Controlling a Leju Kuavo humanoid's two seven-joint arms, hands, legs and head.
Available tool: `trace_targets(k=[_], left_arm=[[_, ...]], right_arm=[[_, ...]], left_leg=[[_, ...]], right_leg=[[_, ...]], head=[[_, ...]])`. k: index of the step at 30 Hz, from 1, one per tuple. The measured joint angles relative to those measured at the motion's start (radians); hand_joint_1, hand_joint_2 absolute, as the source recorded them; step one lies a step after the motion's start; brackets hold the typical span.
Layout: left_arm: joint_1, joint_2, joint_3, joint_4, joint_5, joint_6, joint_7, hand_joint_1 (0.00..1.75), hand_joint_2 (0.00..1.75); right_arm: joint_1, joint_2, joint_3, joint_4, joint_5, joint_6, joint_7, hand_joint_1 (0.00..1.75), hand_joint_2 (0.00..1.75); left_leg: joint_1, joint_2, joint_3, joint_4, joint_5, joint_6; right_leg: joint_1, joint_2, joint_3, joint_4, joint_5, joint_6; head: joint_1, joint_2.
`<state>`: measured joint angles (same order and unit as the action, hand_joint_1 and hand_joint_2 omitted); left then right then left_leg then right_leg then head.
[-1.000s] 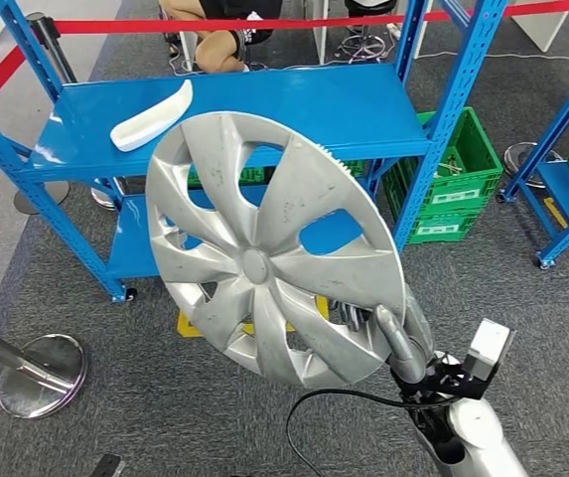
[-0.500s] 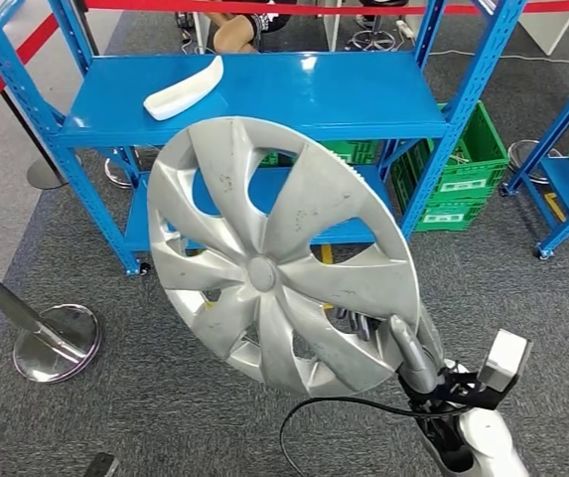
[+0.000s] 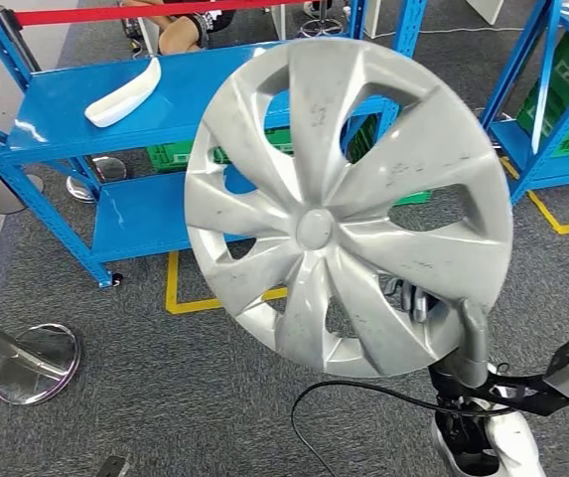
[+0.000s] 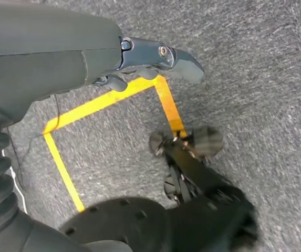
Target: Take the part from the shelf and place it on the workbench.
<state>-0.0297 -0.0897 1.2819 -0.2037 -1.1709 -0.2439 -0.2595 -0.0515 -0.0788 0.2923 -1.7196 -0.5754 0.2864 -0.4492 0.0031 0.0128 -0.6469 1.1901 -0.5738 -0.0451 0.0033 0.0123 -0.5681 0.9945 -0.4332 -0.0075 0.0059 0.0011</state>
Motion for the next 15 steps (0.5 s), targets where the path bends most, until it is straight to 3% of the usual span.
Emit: trace_targets(k=[1, 2, 4, 6, 8, 10, 12, 14, 15], left_arm=[[0.0, 0.0, 0.001, 0.0, 0.001, 0.002, 0.002, 0.0, 1.75], [0.0, 0.0, 0.002, 0.0, 0.001, 0.004, 0.002, 0.0, 1.75], [0.0, 0.001, 0.004, 0.0, 0.001, 0.006, 0.003, 0.0, 1.75], [0.0, 0.001, 0.006, 0.0, 0.001, 0.007, 0.002, 0.0, 1.75], [-0.001, 0.001, 0.008, 0.0, 0.0, 0.008, -0.001, 0.0, 1.75], [-0.004, -0.001, 0.009, 0.0, 0.001, 0.01, -0.005, 0.0, 1.75], [-0.005, -0.003, 0.015, 0.0, 0.008, 0.015, -0.003, 0.0, 1.75], [-0.002, -0.004, 0.021, 0.0, 0.014, 0.019, 0.003, 0.0, 1.75], [-0.001, -0.004, 0.023, 0.0, 0.014, 0.019, 0.005, 0.0, 1.75]], right_arm=[[0.008, 0.004, -0.015, -0.009, -0.012, 0.0, 0.0, 1.75, 0.0], [0.017, 0.006, -0.031, -0.018, -0.022, 0.0, 0.0, 1.75, 0.0], [0.033, 0.012, -0.057, -0.032, -0.036, 0.0, 0.002, 1.75, 0.0], [0.04, 0.019, -0.08, -0.046, -0.047, -0.002, 0.003, 1.75, 0.0], [0.046, 0.027, -0.101, -0.061, -0.06, -0.012, -0.002, 1.75, 0.0], [0.062, 0.035, -0.127, -0.078, -0.078, -0.039, -0.008, 1.75, 0.0], [0.079, 0.041, -0.158, -0.092, -0.094, -0.074, -0.009, 1.75, 0.0], [0.085, 0.045, -0.183, -0.1, -0.104, -0.095, -0.008, 1.75, 0.0], [0.085, 0.046, -0.189, -0.101, -0.107, -0.098, -0.007, 1.75, 0.0]], left_leg=[[0.0, -0.004, -0.02, 0.049, -0.015, 0.001], [0.0, -0.006, -0.023, 0.065, -0.008, 0.002], [0.0, -0.018, 0.022, -0.013, 0.055, 0.008], [0.004, -0.062, 0.091, -0.139, 0.109, 0.014], [0.008, -0.091, 0.122, -0.202, 0.115, 0.019], [0.011, -0.074, 0.12, -0.212, 0.109, 0.025], [0.013, -0.052, 0.118, -0.216, 0.111, 0.036], [0.012, -0.031, 0.117, -0.217, 0.112, 0.042], [0.011, -0.025, 0.117, -0.217, 0.112, 0.044]], right_leg=[[0.0, 0.011, -0.004, 0.0, 0.003, 0.0], [0.001, 0.022, -0.007, 0.001, 0.006, 0.001], [0.001, 0.045, -0.01, 0.002, 0.009, 0.004], [0.002, 0.068, -0.016, 0.006, 0.012, 0.01], [0.003, 0.091, -0.028, 0.012, 0.018, 0.02], [0.003, 0.105, -0.041, 0.016, 0.023, 0.032], [0.004, 0.072, -0.062, 0.049, -0.001, 0.043], [0.004, 0.02, -0.102, 0.143, -0.058, 0.053], [0.003, 0.007, -0.118, 0.182, -0.078, 0.056]], head=[[0.0, 0.0], [0.0, 0.0], [0.0, 0.0], [0.001, 0.0], [0.0, 0.0], [-0.001, 0.0], [0.006, 0.0], [0.013, 0.0], [0.014, 0.0]])
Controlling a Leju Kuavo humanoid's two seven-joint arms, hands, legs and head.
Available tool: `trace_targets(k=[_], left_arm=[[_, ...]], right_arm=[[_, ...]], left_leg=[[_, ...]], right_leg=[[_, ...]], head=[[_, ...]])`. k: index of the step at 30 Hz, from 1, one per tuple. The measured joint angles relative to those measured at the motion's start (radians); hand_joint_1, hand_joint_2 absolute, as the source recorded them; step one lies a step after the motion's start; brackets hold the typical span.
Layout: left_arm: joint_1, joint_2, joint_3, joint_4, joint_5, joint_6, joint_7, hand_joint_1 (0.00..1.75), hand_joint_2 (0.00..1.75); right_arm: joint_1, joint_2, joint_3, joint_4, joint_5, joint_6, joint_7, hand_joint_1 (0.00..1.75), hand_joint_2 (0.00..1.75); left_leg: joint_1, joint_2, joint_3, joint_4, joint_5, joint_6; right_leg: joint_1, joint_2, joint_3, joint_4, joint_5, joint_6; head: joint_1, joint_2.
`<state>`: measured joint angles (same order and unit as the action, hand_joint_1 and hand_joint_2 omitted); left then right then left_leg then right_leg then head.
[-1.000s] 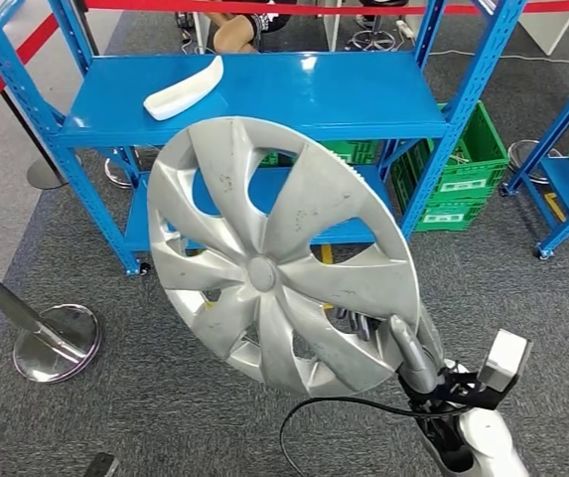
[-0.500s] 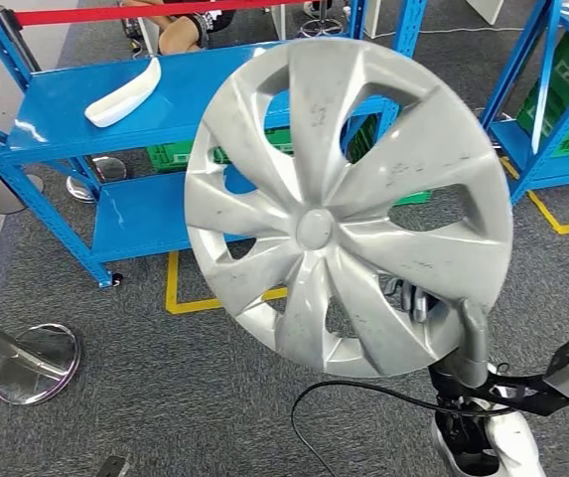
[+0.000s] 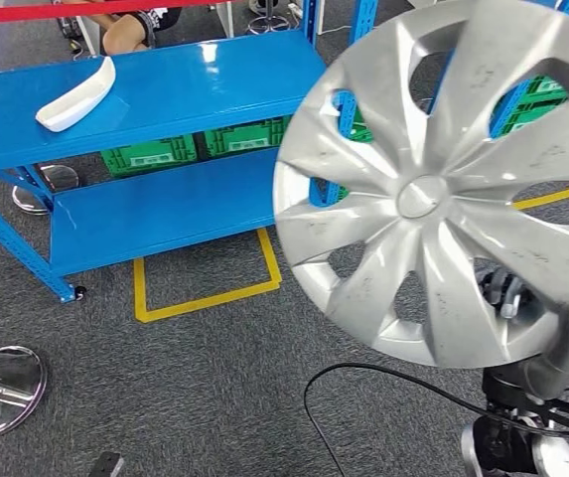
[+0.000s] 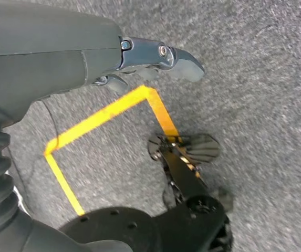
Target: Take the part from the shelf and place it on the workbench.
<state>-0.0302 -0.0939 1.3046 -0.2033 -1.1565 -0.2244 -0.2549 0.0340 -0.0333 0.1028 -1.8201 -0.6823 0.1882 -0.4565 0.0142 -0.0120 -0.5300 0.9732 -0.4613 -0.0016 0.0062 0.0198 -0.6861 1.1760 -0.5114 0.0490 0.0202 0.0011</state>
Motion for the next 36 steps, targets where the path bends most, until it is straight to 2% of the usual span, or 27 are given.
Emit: trace_targets(k=[4, 5, 7, 8, 9, 10, 12, 13, 15, 17, 18, 19, 20, 22, 23, 24, 25, 26, 27, 28, 29, 30, 32, 33, 34, 35, 36], left_arm=[[0.002, 0.001, 0.002, 0.0, 0.001, 0.0, 0.001, 0.0, 1.75], [0.002, 0.001, 0.003, 0.0, 0.001, 0.0, 0.002, 0.0, 1.75], [-0.001, 0.0, 0.006, 0.0, 0.001, 0.001, 0.005, 0.0, 1.75], [-0.003, 0.0, 0.008, 0.0, 0.002, 0.001, 0.006, 0.0, 1.75], [-0.003, 0.0, 0.009, 0.0, 0.002, 0.001, 0.007, 0.0, 1.75], [-0.003, 0.001, 0.01, 0.0, 0.002, 0.001, 0.009, 0.0, 1.75], [-0.005, 0.002, 0.013, 0.0, 0.003, 0.0, 0.014, 0.0, 1.75], [-0.006, 0.002, 0.015, 0.0, 0.003, 0.0, 0.016, 0.0, 1.75], [-0.007, 0.001, 0.018, 0.0, 0.002, 0.0, 0.017, 0.0, 1.75], [-0.004, 0.001, 0.02, 0.0, 0.001, 0.0, 0.015, 0.0, 1.75], [-0.002, 0.002, 0.022, 0.0, 0.002, -0.001, 0.013, 0.0, 1.75], [0.0, 0.002, 0.025, 0.0, 0.003, -0.004, 0.012, 0.0, 1.75], [0.001, 0.002, 0.027, 0.0, 0.006, -0.01, 0.011, 0.0, 1.75], [0.002, 0.002, 0.033, 0.0, 0.016, -0.025, 0.013, 0.0, 1.75], [0.002, 0.002, 0.036, 0.0, 0.021, -0.03, 0.015, 0.0, 1.75], [0.003, 0.001, 0.041, 0.0, 0.025, -0.032, 0.019, 0.0, 1.75], [0.004, -0.001, 0.045, 0.0, 0.027, -0.031, 0.023, 0.0, 1.75], [0.004, -0.002, 0.049, 0.0, 0.028, -0.027, 0.027, 0.0, 1.75], [0.004, -0.004, 0.052, 0.0, 0.029, -0.021, 0.029, 0.0, 1.75], [0.003, -0.006, 0.054, 0.0, 0.028, -0.012, 0.03, 0.0, 1.75], [0.001, -0.008, 0.055, 0.0, 0.027, -0.003, 0.03, 0.0, 1.75], [0.0, -0.009, 0.057, 0.0, 0.024, 0.008, 0.03, 0.0, 1.75], [0.001, -0.008, 0.059, 0.0, 0.012, 0.027, 0.029, 0.0, 1.75], [0.002, -0.008, 0.059, 0.0, 0.005, 0.033, 0.029, 0.0, 1.75], [0.003, -0.007, 0.06, 0.0, -0.002, 0.037, 0.029, 0.0, 1.75], [0.004, -0.007, 0.06, 0.0, -0.008, 0.039, 0.029, 0.0, 1.75], [0.003, -0.007, 0.06, 0.0, -0.011, 0.039, 0.029, 0.0, 1.75]], right_arm=[[0.002, 0.001, -0.008, 0.0, -0.003, -0.002, 0.001, 1.75, 0.0], [0.006, 0.002, -0.016, -0.001, -0.004, -0.003, 0.001, 1.75, 0.0], [0.015, 0.003, -0.034, -0.006, -0.007, -0.006, 0.002, 1.75, 0.0], [0.018, 0.004, -0.041, -0.009, -0.008, -0.007, 0.002, 1.75, 0.0], [0.017, 0.005, -0.044, -0.012, -0.008, -0.011, 0.002, 1.75, 0.0], [0.017, 0.007, -0.049, -0.013, -0.011, -0.019, 0.002, 1.75, 0.0], [0.022, 0.008, -0.067, -0.014, -0.027, -0.04, 0.003, 1.75, 0.0], [0.026, 0.009, -0.082, -0.013, -0.04, -0.052, 0.006, 1.75, 0.0], [0.03, 0.006, -0.127, -0.008, -0.071, -0.072, 0.012, 1.75, 0.0], [0.036, -0.002, -0.193, 0.01, -0.112, -0.084, 0.022, 1.75, 0.0], [0.042, -0.007, -0.232, 0.021, -0.131, -0.086, 0.027, 1.75, 0.0], [0.05, -0.013, -0.274, 0.033, -0.151, -0.084, 0.035, 1.75, 0.0], [0.06, -0.02, -0.317, 0.045, -0.169, -0.082, 0.044, 1.75, 0.0], [0.079, -0.031, -0.404, 0.061, -0.195, -0.075, 0.058, 1.75, 0.0], [0.086, -0.036, -0.445, 0.066, -0.206, -0.071, 0.062, 1.75, 0.0], [0.092, -0.039, -0.484, 0.069, -0.213, -0.068, 0.064, 1.75, 0.0], [0.097, -0.041, -0.52, 0.071, -0.219, -0.065, 0.066, 1.75, 0.0], [0.102, -0.041, -0.556, 0.071, -0.218, -0.066, 0.068, 1.75, 0.0], [0.108, -0.042, -0.591, 0.071, -0.21, -0.072, 0.069, 1.75, 0.0], [0.116, -0.041, -0.626, 0.071, -0.195, -0.083, 0.07, 1.75, 0.0], [0.121, -0.041, -0.662, 0.07, -0.178, -0.096, 0.07, 1.75, 0.0], [0.122, -0.041, -0.695, 0.069, -0.162, -0.108, 0.071, 1.75, 0.0], [0.118, -0.039, -0.749, 0.069, -0.139, -0.126, 0.073, 1.75, 0.0], [0.115, -0.039, -0.77, 0.07, -0.132, -0.132, 0.075, 1.75, 0.0], [0.115, -0.038, -0.787, 0.071, -0.127, -0.136, 0.079, 1.75, 0.0], [0.114, -0.038, -0.803, 0.074, -0.123, -0.139, 0.082, 1.75, 0.0], [0.114, -0.038, -0.816, 0.077, -0.121, -0.141, 0.085, 1.75, 0.0]], left_leg=[[-0.001, 0.01, 0.0, 0.0, 0.0, 0.001], [-0.002, 0.027, 0.001, 0.0, -0.001, 0.0], [-0.004, 0.067, 0.006, 0.001, -0.006, -0.003], [-0.008, 0.085, 0.008, 0.002, -0.009, -0.006], [-0.011, 0.094, 0.009, 0.004, -0.011, -0.01], [-0.015, 0.103, 0.01, 0.005, -0.012, -0.013], [-0.018, 0.124, 0.01, 0.007, -0.014, -0.019], [-0.017, 0.121, 0.008, 0.01, -0.02, -0.023], [-0.014, 0.08, -0.015, 0.06, -0.058, -0.031], [-0.012, 0.033, -0.077, 0.188, -0.124, -0.033], [-0.013, 0.025, -0.11, 0.251, -0.146, -0.032], [-0.013, 0.021, -0.132, 0.29, -0.151, -0.031], [-0.012, 0.018, -0.136, 0.292, -0.135, -0.03], [-0.008, -0.002, -0.099, 0.201, -0.063, -0.027], [-0.004, -0.029, -0.072, 0.14, -0.031, -0.027], [0.0, -0.053, -0.048, 0.086, -0.014, -0.027], [0.002, -0.07, -0.034, 0.054, -0.009, -0.025], [0.002, -0.074, -0.029, 0.041, -0.014, -0.022], [0.001, -0.063, -0.028, 0.036, -0.017, -0.017], [0.0, -0.051, -0.028, 0.036, -0.015, -0.011], [0.001, -0.039, -0.028, 0.035, -0.013, -0.005], [0.002, -0.026, -0.027, 0.033, -0.012, 0.001], [-0.001, 0.001, -0.026, 0.033, -0.013, 0.009], [-0.003, 0.017, -0.026, 0.033, -0.014, 0.01], [-0.004, 0.032, -0.025, 0.033, -0.015, 0.011], [-0.005, 0.046, -0.023, 0.033, -0.017, 0.011], [-0.005, 0.06, -0.021, 0.033, -0.019, 0.009]], right_leg=[[-0.002, -0.008, -0.024, 0.058, -0.025, 0.003], [-0.003, -0.012, -0.019, 0.057, -0.014, 0.004], [-0.005, -0.043, 0.029, -0.018, 0.033, 0.006], [-0.002, -0.066, 0.069, -0.089, 0.063, 0.004], [0.001, -0.081, 0.091, -0.133, 0.074, -0.001], [0.004, -0.088, 0.098, -0.151, 0.073, -0.007], [0.005, -0.067, 0.093, -0.152, 0.074, -0.022], [0.003, -0.056, 0.09, -0.152, 0.076, -0.028], [-0.001, -0.036, 0.087, -0.155, 0.081, -0.04], [-0.004, -0.014, 0.084, -0.155, 0.084, -0.046], [-0.004, -0.002, 0.082, -0.155, 0.085, -0.047], [-0.004, 0.01, 0.082, -0.155, 0.085, -0.047], [-0.005, 0.023, 0.081, -0.155, 0.086, -0.046], [-0.008, 0.048, 0.081, -0.153, 0.087, -0.041], [-0.009, 0.061, 0.079, -0.15, 0.086, -0.037], [-0.009, 0.074, 0.073, -0.144, 0.087, -0.031], [-0.011, 0.088, 0.065, -0.141, 0.088, -0.025], [-0.013, 0.101, 0.058, -0.14, 0.091, -0.018], [-0.016, 0.114, 0.053, -0.141, 0.095, -0.012], [-0.017, 0.114, 0.048, -0.141, 0.096, -0.006], [-0.016, 0.097, 0.041, -0.131, 0.089, 0.0], [-0.014, 0.069, 0.026, -0.101, 0.071, 0.005], [-0.014, 0.009, -0.029, 0.016, 0.01, 0.015], [-0.016, -0.005, -0.059, 0.081, -0.016, 0.019], [-0.017, -0.011, -0.078, 0.124, -0.027, 0.021], [-0.019, -0.014, -0.079, 0.13, -0.019, 0.022], [-0.019, -0.019, -0.059, 0.095, 0.005, 0.022]], head=[[0.0, 0.0], [0.0, 0.0], [0.001, 0.0], [0.001, 0.0], [0.0, 0.0], [-0.001, 0.0], [-0.002, 0.0], [-0.002, 0.0], [-0.004, 0.0], [-0.006, 0.0], [-0.006, 0.0], [-0.006, 0.0], [-0.006, 0.0], [-0.006, 0.0], [-0.006, 0.0], [-0.006, 0.0], [-0.005, 0.0], [-0.006, 0.0], [-0.005, 0.0], [-0.006, 0.0], [-0.002, 0.0], [0.002, 0.0], [0.011, 0.0], [0.011, 0.0], [0.011, 0.0], [0.011, 0.0], [0.011, 0.0]])
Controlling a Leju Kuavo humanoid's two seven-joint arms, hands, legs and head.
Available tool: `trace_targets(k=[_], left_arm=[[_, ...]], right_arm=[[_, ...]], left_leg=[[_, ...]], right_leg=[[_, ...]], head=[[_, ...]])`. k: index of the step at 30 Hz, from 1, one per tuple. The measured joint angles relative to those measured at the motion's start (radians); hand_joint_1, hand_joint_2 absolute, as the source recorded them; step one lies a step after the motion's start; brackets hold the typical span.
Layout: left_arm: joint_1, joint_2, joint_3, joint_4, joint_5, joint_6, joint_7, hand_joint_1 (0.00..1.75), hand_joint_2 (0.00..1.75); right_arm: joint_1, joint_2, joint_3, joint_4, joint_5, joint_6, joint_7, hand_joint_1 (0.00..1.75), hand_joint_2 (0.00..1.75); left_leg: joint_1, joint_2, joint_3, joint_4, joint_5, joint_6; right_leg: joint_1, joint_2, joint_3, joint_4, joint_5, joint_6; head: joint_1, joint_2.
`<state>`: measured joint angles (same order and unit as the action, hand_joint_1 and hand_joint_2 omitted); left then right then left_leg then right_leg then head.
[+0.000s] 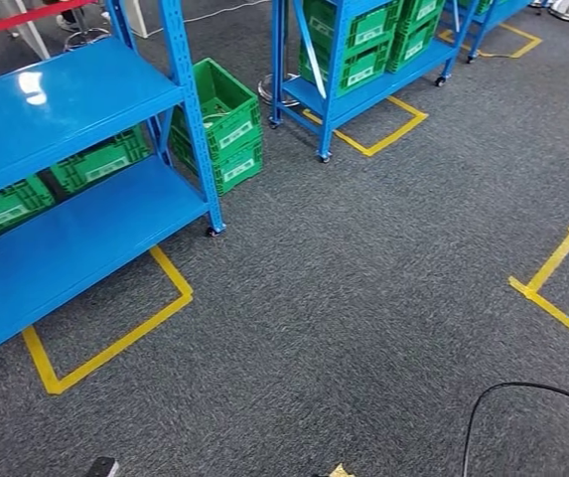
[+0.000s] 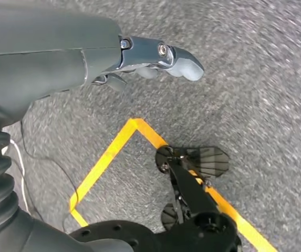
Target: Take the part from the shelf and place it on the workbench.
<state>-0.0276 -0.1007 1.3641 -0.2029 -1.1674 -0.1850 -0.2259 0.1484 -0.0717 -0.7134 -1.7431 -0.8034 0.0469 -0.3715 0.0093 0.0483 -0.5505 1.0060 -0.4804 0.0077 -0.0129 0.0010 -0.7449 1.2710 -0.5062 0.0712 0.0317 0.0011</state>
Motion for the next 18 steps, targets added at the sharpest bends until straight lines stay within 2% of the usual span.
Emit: trace_targets(k=[2, 3, 4, 5, 6, 7, 9, 11, 12, 13, 14, 15, 17, 18], left_arm=[[-0.003, 0.0, 0.0, 0.0, -0.003, 0.001, -0.001, 0.0, 1.75], [-0.004, 0.001, 0.0, 0.0, -0.003, 0.001, -0.001, 0.0, 1.75], [-0.004, 0.002, 0.0, 0.0, -0.004, 0.001, -0.001, 0.0, 1.75], [-0.005, 0.003, 0.0, 0.0, -0.004, 0.002, -0.002, 0.0, 1.75], [-0.006, 0.004, 0.0, 0.0, -0.004, 0.002, -0.002, 0.0, 1.75], [-0.008, 0.004, 0.0, 0.0, -0.005, 0.002, -0.002, 0.0, 1.75], [-0.011, 0.004, 0.0, 0.0, -0.004, 0.001, -0.001, 0.0, 1.75], [-0.01, 0.003, 0.0, 0.0, 0.003, -0.001, 0.004, 0.0, 1.75], [-0.008, 0.003, 0.002, 0.0, 0.009, -0.001, 0.007, 0.0, 1.75], [-0.007, 0.003, 0.003, 0.0, 0.014, 0.0, 0.009, 0.0, 1.75], [-0.005, 0.003, 0.006, 0.0, 0.018, 0.001, 0.011, 0.0, 1.75], [-0.005, 0.004, 0.007, 0.0, 0.019, 0.002, 0.011, 0.0, 1.75], [-0.006, 0.006, 0.01, 0.0, 0.019, 0.004, 0.01, 0.0, 1.75], [-0.008, 0.007, 0.01, 0.0, 0.02, 0.005, 0.009, 0.0, 1.75]], right_arm=[[-0.002, 0.0, -0.022, 0.006, 0.003, -0.002, 0.003, 1.75, 0.0], [-0.004, 0.0, -0.03, 0.008, 0.004, -0.002, 0.003, 1.75, 0.0], [-0.006, 0.001, -0.036, 0.009, 0.004, -0.003, 0.003, 1.75, 0.0], [-0.007, 0.001, -0.041, 0.012, 0.006, -0.005, 0.002, 1.75, 0.0], [-0.007, 0.001, -0.047, 0.015, 0.01, -0.01, 0.002, 1.75, 0.0], [-0.007, 0.001, -0.054, 0.017, 0.02, -0.02, 0.0, 1.75, 0.0], [-0.01, 0.001, -0.072, 0.022, 0.058, -0.06, -0.009, 1.75, 0.0], [-0.02, 0.001, -0.095, 0.031, 0.118, -0.12, -0.024, 1.75, 0.0], [-0.024, 0.001, -0.109, 0.038, 0.151, -0.151, -0.035, 1.75, 0.0], [-0.025, 0.001, -0.126, 0.046, 0.183, -0.18, -0.048, 1.75, 0.0], [-0.027, 0.0, -0.145, 0.054, 0.216, -0.209, -0.065, 1.75, 0.0], [-0.028, -0.001, -0.163, 0.062, 0.253, -0.238, -0.086, 1.75, 0.0], [-0.036, -0.008, -0.198, 0.074, 0.339, -0.3, -0.135, 1.75, 0.0], [-0.042, -0.012, -0.213, 0.078, 0.382, -0.33, -0.159, 1.75, 0.0]], left_leg=[[-0.002, 0.024, 0.009, 0.0, -0.006, -0.007], [-0.005, 0.035, 0.013, 0.0, -0.01, -0.012], [-0.008, 0.045, 0.017, 0.0, -0.013, -0.016], [-0.011, 0.055, 0.02, -0.001, -0.014, -0.02], [-0.012, 0.066, 0.023, -0.003, -0.015, -0.025], [-0.011, 0.065, 0.025, -0.004, -0.017, -0.03], [-0.009, 0.025, 0.014, 0.023, -0.044, -0.04], [-0.008, -0.027, -0.037, 0.128, -0.106, -0.041], [-0.009, -0.038, -0.071, 0.197, -0.135, -0.039], [-0.009, -0.042, -0.1, 0.251, -0.152, -0.037], [-0.01, -0.044, -0.114, 0.274, -0.147, -0.035], [-0.011, -0.046, -0.11, 0.259, -0.122, -0.032], [-0.01, -0.063, -0.059, 0.143, -0.044, -0.023], [-0.009, -0.079, -0.029, 0.078, -0.018, -0.018]], right_leg=[[0.004, -0.037, 0.077, -0.135, 0.055, 0.0], [0.007, -0.054, 0.108, -0.189, 0.07, -0.004], [0.009, -0.064, 0.124, -0.219, 0.074, -0.01], [0.012, -0.061, 0.126, -0.226, 0.071, -0.018], [0.012, -0.047, 0.123, -0.226, 0.074, -0.027], [0.01, -0.035, 0.121, -0.227, 0.075, -0.034], [0.006, -0.014, 0.12, -0.232, 0.08, -0.047], [0.004, 0.007, 0.118, -0.234, 0.083, -0.055], [0.004, 0.017, 0.116, -0.234, 0.084, -0.057], [0.005, 0.027, 0.115, -0.234, 0.085, -0.058], [0.006, 0.038, 0.115, -0.234, 0.085, -0.058], [0.006, 0.049, 0.116, -0.234, 0.086, -0.058], [0.005, 0.071, 0.117, -0.234, 0.087, -0.056], [0.006, 0.082, 0.115, -0.231, 0.088, -0.053]], head=[[0.001, 0.0], [0.0, 0.0], [-0.001, 0.0], [-0.002, 0.0], [-0.002, 0.0], [-0.003, 0.0], [-0.004, 0.0], [-0.007, 0.0], [-0.009, 0.0], [-0.009, 0.0], [-0.009, 0.0], [-0.009, 0.0], [-0.009, 0.0], [-0.009, 0.0]])
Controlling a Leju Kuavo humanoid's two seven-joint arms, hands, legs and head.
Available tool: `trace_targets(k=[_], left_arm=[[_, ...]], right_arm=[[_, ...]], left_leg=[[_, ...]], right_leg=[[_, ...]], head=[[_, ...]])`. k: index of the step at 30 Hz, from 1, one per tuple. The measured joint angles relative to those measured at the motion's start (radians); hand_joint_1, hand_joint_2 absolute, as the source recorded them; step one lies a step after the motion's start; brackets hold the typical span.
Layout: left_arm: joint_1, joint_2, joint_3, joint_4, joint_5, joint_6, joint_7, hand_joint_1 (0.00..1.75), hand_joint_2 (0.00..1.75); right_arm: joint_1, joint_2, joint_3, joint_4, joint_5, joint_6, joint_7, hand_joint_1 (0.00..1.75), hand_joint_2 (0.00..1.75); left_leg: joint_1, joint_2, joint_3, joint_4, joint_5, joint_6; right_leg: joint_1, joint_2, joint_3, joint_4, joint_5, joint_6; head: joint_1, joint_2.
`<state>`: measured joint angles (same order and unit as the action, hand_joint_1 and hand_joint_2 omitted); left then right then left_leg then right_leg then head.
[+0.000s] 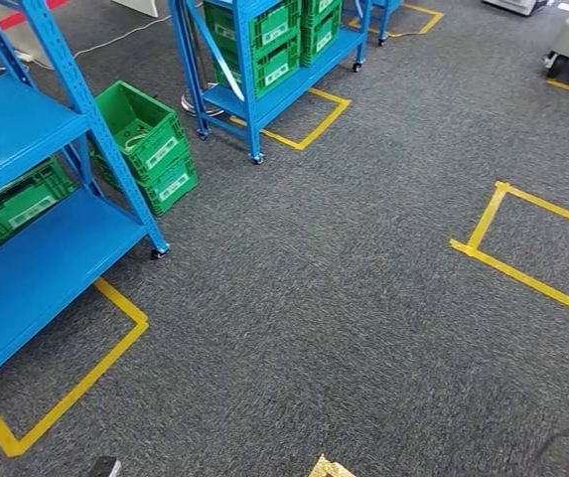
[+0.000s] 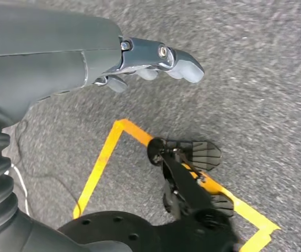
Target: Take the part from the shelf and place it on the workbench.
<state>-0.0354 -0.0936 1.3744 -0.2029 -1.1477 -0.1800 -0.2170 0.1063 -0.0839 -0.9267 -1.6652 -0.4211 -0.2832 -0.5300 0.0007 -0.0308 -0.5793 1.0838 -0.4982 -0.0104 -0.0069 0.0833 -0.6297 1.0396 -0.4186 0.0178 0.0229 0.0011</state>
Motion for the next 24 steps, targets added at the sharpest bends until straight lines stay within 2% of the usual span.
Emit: trace_targets(k=[2, 4, 5, 6, 7, 8, 9, 10, 11, 12, 13, 14, 15, 16, 17, 19, 21, 22, 24], left_arm=[[-0.002, 0.003, 0.002, 0.0, 0.0, 0.0, -0.001, 0.0, 1.75], [-0.004, 0.004, 0.005, 0.0, 0.002, -0.003, -0.001, 0.0, 1.75], [-0.005, 0.003, 0.006, 0.0, 0.003, -0.005, -0.001, 0.0, 1.75], [-0.005, 0.003, 0.007, 0.0, 0.005, -0.007, 0.0, 0.0, 1.75], [-0.006, 0.002, 0.007, 0.0, 0.006, -0.008, 0.0, 0.0, 1.75], [-0.005, 0.003, 0.007, 0.0, 0.007, -0.008, 0.001, 0.0, 1.75], [-0.004, 0.003, 0.008, 0.0, 0.007, -0.008, 0.001, 0.0, 1.75], [-0.003, 0.003, 0.008, 0.0, 0.007, -0.008, 0.002, 0.0, 1.75], [-0.002, 0.003, 0.008, 0.0, 0.007, -0.009, 0.003, 0.0, 1.75], [-0.002, 0.002, 0.008, 0.0, 0.007, -0.009, 0.004, 0.0, 1.75], [-0.003, 0.001, 0.008, 0.0, 0.007, -0.01, 0.004, 0.0, 1.75], [-0.003, 0.001, 0.009, 0.0, 0.007, -0.011, 0.005, 0.0, 1.75], [-0.003, 0.002, 0.009, 0.0, 0.007, -0.012, 0.005, 0.0, 1.75], [-0.003, 0.003, 0.01, 0.0, 0.005, -0.012, 0.005, 0.0, 1.75], [-0.003, 0.005, 0.011, 0.0, 0.002, -0.013, 0.005, 0.0, 1.75], [-0.003, 0.008, 0.013, 0.0, -0.012, -0.013, 0.006, 0.0, 1.75], [-0.004, 0.008, 0.013, 0.0, -0.028, -0.013, -0.004, 0.0, 1.75], [-0.005, 0.008, 0.013, 0.0, -0.031, -0.013, -0.017, 0.0, 1.75], [-0.004, 0.009, 0.014, 0.0, -0.018, -0.014, -0.049, 0.0, 1.75]], right_arm=[[-0.011, -0.014, -0.027, 0.006, 0.072, -0.052, -0.038, 1.75, 0.0], [-0.016, -0.032, -0.05, 0.013, 0.101, -0.079, -0.052, 1.75, 0.0], [-0.017, -0.04, -0.06, 0.018, 0.101, -0.083, -0.05, 1.75, 0.0], [-0.018, -0.046, -0.067, 0.022, 0.098, -0.084, -0.047, 1.75, 0.0], [-0.022, -0.051, -0.072, 0.026, 0.095, -0.084, -0.045, 1.75, 0.0], [-0.026, -0.055, -0.076, 0.031, 0.093, -0.084, -0.043, 1.75, 0.0], [-0.03, -0.058, -0.078, 0.034, 0.091, -0.084, -0.042, 1.75, 0.0], [-0.032, -0.06, -0.079, 0.038, 0.089, -0.084, -0.04, 1.75, 0.0], [-0.033, -0.063, -0.081, 0.043, 0.085, -0.083, -0.036, 1.75, 0.0], [-0.033, -0.068, -0.086, 0.049, 0.08, -0.08, -0.028, 1.75, 0.0], [-0.033, -0.076, -0.092, 0.058, 0.077, -0.074, -0.017, 1.75, 0.0], [-0.034, -0.088, -0.1, 0.07, 0.078, -0.064, -0.003, 1.75, 0.0], [-0.036, -0.104, -0.111, 0.087, 0.088, -0.048, 0.013, 1.75, 0.0], [-0.039, -0.121, -0.123, 0.108, 0.106, -0.029, 0.03, 1.75, 0.0], [-0.043, -0.14, -0.137, 0.132, 0.13, -0.007, 0.046, 1.75, 0.0], [-0.049, -0.178, -0.16, 0.191, 0.184, 0.035, 0.078, 1.75, 0.0], [-0.057, -0.228, -0.172, 0.257, 0.229, 0.069, 0.113, 1.75, 0.0], [-0.063, -0.255, -0.174, 0.29, 0.245, 0.084, 0.131, 1.75, 0.0], [-0.071, -0.308, -0.18, 0.35, 0.27, 0.113, 0.164, 1.75, 0.0]], left_leg=[[0.001, -0.02, 0.031, -0.07, 0.015, 0.003], [0.0, -0.007, 0.034, -0.08, 0.016, 0.007], [0.002, 0.002, 0.035, -0.082, 0.018, 0.012], [0.004, 0.012, 0.036, -0.084, 0.021, 0.017], [0.007, 0.022, 0.037, -0.086, 0.023, 0.021], [0.007, 0.03, 0.037, -0.086, 0.023, 0.023], [0.006, 0.039, 0.036, -0.086, 0.023, 0.024], [0.007, 0.049, 0.036, -0.086, 0.023, 0.024], [0.007, 0.057, 0.036, -0.086, 0.023, 0.023], [0.008, 0.065, 0.037, -0.086, 0.022, 0.022], [0.009, 0.072, 0.039, -0.085, 0.021, 0.02], [0.009, 0.079, 0.042, -0.085, 0.018, 0.016], [0.007, 0.084, 0.046, -0.085, 0.015, 0.01], [0.004, 0.09, 0.048, -0.085, 0.013, 0.004], [0.001, 0.095, 0.051, -0.085, 0.011, -0.001], [-0.001, 0.106, 0.053, -0.088, 0.012, -0.01], [0.0, 0.095, 0.048, -0.076, -0.004, -0.018], [0.001, 0.08, 0.033, -0.044, -0.027, -0.021], [0.0, 0.048, -0.027, 0.078, -0.091, -0.019]], right_leg=[[-0.002, 0.02, -0.005, 0.001, 0.004, 0.01], [-0.005, 0.037, -0.011, -0.003, 0.011, 0.023], [-0.005, 0.03, -0.016, 0.0, 0.009, 0.028], [-0.004, 0.011, -0.025, 0.017, -0.002, 0.034], [-0.003, -0.015, -0.043, 0.055, -0.025, 0.039], [-0.003, -0.044, -0.068, 0.112, -0.058, 0.044], [-0.005, -0.062, -0.097, 0.18, -0.091, 0.049], [-0.007, -0.071, -0.121, 0.238, -0.115, 0.054], [-0.01, -0.076, -0.131, 0.268, -0.123, 0.057], [-0.013, -0.079, -0.123, 0.261, -0.112, 0.06], [-0.016, -0.084, -0.093, 0.213, -0.086, 0.063], [-0.017, -0.097, -0.051, 0.142, -0.058, 0.066], [-0.016, -0.11, -0.013, 0.075, -0.038, 0.065], [-0.015, -0.118, 0.015, 0.027, -0.027, 0.06], [-0.013, -0.122, 0.027, 0.003, -0.025, 0.053], [-0.011, -0.106, 0.025, 0.002, -0.024, 0.035], [-0.013, -0.091, 0.021, 0.0, -0.021, 0.022], [-0.014, -0.083, 0.02, -0.002, -0.02, 0.016], [-0.013, -0.07, 0.019, -0.003, -0.019, 0.008]], head=[[0.0, 0.0], [0.0, 0.0], [0.001, 0.0], [0.004, 0.0], [0.008, 0.0], [0.011, 0.0], [0.013, 0.0], [0.014, 0.0], [0.014, 0.0], [0.014, 0.0], [0.014, 0.0], [0.014, 0.0], [0.014, 0.0], [0.014, 0.0], [0.012, 0.0], [0.01, 0.0], [0.009, 0.0], [0.009, 0.0], [0.007, 0.0]])
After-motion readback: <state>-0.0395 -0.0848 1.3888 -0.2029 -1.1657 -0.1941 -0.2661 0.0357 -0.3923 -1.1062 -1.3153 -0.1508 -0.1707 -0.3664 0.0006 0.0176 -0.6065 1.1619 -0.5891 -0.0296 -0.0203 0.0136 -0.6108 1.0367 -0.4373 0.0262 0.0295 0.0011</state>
